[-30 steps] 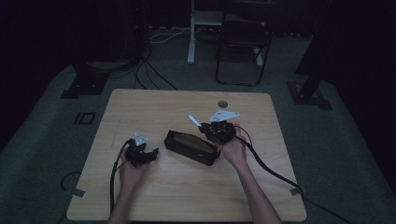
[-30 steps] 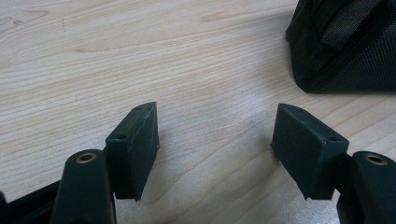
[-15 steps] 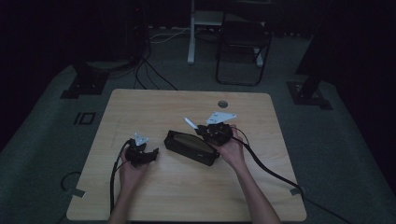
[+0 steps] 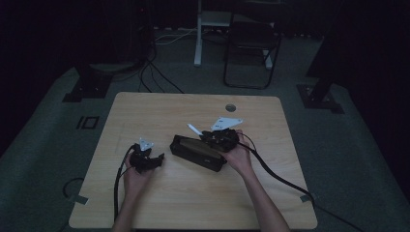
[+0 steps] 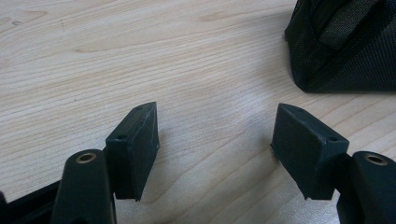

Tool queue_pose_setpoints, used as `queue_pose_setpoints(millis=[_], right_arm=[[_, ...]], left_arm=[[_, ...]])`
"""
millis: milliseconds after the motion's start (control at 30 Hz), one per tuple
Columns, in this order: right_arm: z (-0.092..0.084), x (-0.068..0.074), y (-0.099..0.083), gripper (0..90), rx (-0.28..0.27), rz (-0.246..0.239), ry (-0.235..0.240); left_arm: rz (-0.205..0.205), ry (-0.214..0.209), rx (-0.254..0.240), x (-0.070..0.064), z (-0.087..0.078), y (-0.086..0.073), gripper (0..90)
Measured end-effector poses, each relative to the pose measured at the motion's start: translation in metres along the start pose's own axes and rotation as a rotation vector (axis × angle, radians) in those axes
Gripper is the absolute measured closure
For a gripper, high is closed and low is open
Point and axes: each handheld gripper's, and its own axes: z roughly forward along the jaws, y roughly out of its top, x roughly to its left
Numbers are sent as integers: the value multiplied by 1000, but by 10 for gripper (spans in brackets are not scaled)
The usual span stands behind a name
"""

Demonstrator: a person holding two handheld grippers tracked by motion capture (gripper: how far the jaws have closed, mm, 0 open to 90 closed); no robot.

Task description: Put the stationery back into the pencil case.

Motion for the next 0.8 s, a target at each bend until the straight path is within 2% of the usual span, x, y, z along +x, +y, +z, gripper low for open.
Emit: queue_pose_setpoints(millis=[800], right_arm=[[9,6,-5,785,20,-50,36]], left_arm=[[0,1,-1,0,0,0,323]])
